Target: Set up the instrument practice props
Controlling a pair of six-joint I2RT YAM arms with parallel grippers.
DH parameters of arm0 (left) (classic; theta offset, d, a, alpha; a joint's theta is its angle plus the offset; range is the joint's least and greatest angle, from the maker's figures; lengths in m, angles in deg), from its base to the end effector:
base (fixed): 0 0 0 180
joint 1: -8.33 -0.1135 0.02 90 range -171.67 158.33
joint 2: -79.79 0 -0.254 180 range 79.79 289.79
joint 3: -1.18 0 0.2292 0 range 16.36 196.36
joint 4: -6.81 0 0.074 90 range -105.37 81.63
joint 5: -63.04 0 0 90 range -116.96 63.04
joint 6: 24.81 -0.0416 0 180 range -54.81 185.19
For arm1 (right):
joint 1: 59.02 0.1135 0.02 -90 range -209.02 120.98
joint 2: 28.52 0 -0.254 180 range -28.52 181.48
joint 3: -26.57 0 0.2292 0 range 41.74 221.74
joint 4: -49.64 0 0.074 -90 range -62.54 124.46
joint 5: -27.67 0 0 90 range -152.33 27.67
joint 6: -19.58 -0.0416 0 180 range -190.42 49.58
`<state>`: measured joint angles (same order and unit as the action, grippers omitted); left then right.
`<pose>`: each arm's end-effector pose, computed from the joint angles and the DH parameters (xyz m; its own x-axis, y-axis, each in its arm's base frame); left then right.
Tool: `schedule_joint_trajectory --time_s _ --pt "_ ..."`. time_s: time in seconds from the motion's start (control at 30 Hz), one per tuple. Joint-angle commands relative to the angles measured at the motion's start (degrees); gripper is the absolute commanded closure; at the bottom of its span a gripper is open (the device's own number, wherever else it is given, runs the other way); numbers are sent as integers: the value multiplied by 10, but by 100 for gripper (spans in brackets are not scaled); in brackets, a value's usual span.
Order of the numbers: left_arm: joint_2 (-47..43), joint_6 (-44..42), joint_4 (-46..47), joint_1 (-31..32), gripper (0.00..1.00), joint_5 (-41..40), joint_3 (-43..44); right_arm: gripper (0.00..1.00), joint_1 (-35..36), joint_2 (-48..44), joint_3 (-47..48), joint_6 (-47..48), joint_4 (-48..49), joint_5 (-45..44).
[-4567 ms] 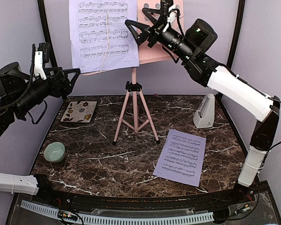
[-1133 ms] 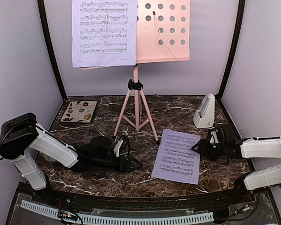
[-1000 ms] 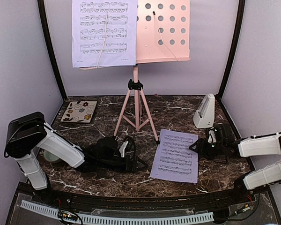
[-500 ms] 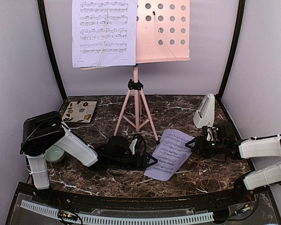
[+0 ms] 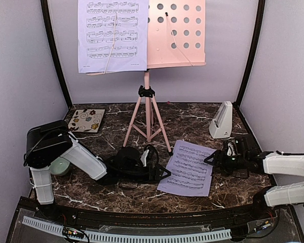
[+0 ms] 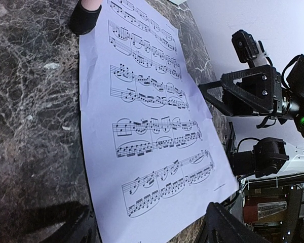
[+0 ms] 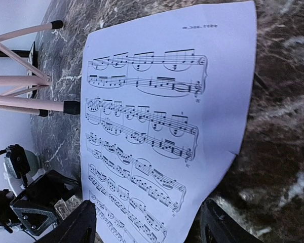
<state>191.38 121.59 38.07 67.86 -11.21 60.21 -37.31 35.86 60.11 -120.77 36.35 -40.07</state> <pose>0.1723 -0.3152 0.1263 -0.8997 -0.0517 -0.4335 0.3766 0.4102 -0.8306 0.1686 0.0841 0.1467 -0.8709 0.4202 -0.2549 0.1184 0.6828 0.7210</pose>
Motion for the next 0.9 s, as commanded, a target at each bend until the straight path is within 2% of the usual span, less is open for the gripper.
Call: schedule_joint_trajectory --time_s 0.0,0.2,0.3,0.47,0.7,0.87 --pt "7 2 -10 2 23 -5 3 28 3 -63 -2 -19 -100 -50" --pt "10 6 -4 2 23 -5 4 26 4 -108 6 -46 -178 -82" --pt "11 4 -3 2 24 -5 6 28 5 -103 -6 -56 -181 -92" --pt "14 3 -4 2 24 -4 12 34 5 -53 -23 -67 -99 -73" --pt "19 3 -1 2 25 -2 12 50 10 21 -38 -91 40 -27" --pt "20 4 2 2 25 -2 13 60 10 26 -36 -94 83 -16"
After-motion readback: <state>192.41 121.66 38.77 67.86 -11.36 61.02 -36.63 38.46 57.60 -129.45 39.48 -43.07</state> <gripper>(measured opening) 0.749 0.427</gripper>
